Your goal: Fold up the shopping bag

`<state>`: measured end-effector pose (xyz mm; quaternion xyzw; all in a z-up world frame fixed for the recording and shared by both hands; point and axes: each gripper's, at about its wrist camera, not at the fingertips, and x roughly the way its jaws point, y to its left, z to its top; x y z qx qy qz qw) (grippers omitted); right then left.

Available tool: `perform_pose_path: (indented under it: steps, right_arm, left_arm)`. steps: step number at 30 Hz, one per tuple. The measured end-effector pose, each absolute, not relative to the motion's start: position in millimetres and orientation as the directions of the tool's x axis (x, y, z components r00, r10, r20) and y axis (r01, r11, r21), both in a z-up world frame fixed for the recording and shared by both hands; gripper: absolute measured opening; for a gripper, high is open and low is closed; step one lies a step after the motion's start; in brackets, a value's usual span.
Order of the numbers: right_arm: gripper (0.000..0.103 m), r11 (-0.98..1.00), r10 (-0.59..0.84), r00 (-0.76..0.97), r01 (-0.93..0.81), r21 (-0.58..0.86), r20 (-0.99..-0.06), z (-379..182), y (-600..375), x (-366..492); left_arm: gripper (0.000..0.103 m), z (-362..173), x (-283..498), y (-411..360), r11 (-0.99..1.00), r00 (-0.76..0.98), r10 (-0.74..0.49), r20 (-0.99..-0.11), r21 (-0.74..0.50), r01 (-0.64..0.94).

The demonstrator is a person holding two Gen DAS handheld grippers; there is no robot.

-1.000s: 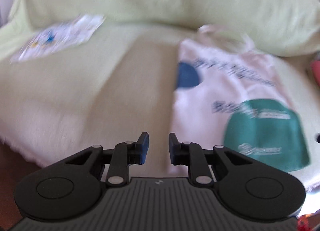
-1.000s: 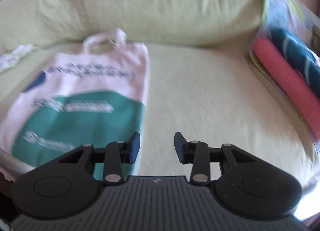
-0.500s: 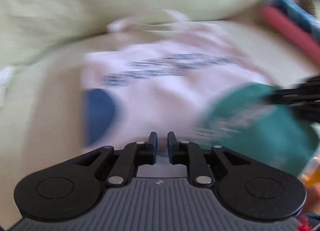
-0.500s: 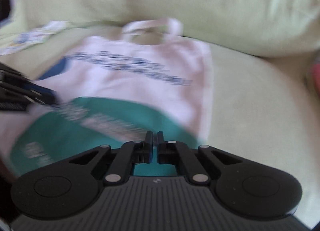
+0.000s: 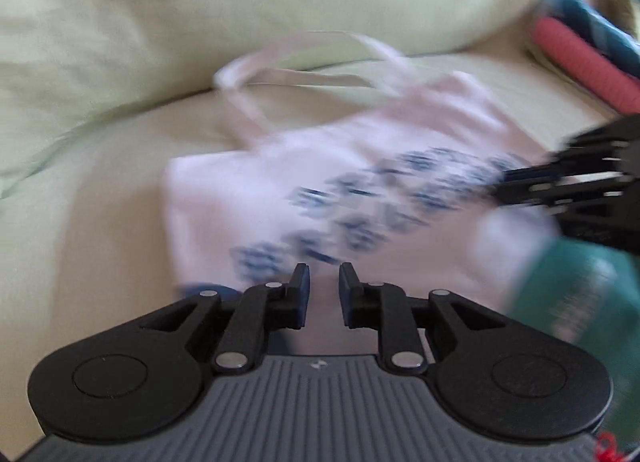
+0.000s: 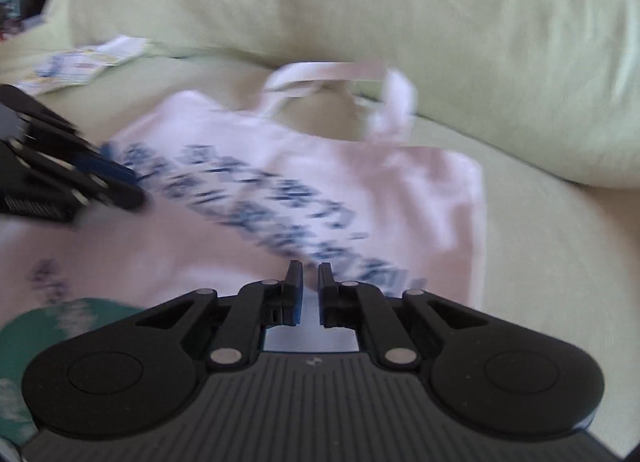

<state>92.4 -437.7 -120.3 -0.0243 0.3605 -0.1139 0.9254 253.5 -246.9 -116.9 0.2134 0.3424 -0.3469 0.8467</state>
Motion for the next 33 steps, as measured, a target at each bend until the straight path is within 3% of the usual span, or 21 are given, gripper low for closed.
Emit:
perform_pose_path:
  steps: [2,4,8,12,16,19,24,27,31,33]
  right_arm:
    - [0.004,0.964,-0.252,0.698,0.244,-0.109,-0.67,-115,-459,102]
    - [0.008,0.958,-0.271,0.699,0.261,-0.117,-0.662,-107,-471,111]
    - [0.007,0.977,-0.21,0.768,0.194,-0.092,-0.605,-98,-475,125]
    - [0.0,0.968,-0.25,0.721,0.193,-0.159,-0.646,-125,-489,152]
    - [0.0,0.957,-0.287,0.722,0.245,-0.155,-0.63,-130,-504,158]
    - [0.0,0.958,-0.277,0.72,0.261,-0.121,-0.637,-127,-493,140]
    - [0.005,0.97,-0.206,0.738,0.242,-0.033,-0.642,-119,-454,81]
    - [0.006,0.973,-0.163,0.749,0.229,0.02,-0.643,-115,-430,47]
    - [0.006,0.975,-0.113,0.747,0.209,0.071,-0.655,-114,-401,3]
    - [0.006,0.97,-0.172,0.724,0.245,0.015,-0.668,-125,-391,-25]
  left_arm:
    - [0.007,-109,282,-246,0.701,0.528,-0.417,-0.74,0.108,0.705]
    - [0.006,-96,285,-249,0.68,0.529,-0.462,-0.712,0.099,0.727]
    - [0.012,-97,277,-267,0.548,0.432,-0.574,-0.696,0.066,0.834]
    - [0.013,-126,294,-277,0.564,0.471,-0.538,-0.699,0.116,0.817]
    - [0.007,-122,334,-271,0.664,0.468,-0.53,-0.707,-0.003,0.748]
    - [0.006,-106,334,-266,0.753,0.586,-0.429,-0.687,0.086,0.652]
    - [0.008,-80,275,-229,0.727,0.588,-0.473,-0.656,0.086,0.681]
    - [0.009,-84,210,-207,0.664,0.475,-0.558,-0.68,-0.022,0.748]
    - [0.016,-113,141,-190,0.667,0.446,-0.511,-0.735,-0.012,0.745]
    - [0.016,-122,119,-175,0.723,0.478,-0.479,-0.737,-0.022,0.69]
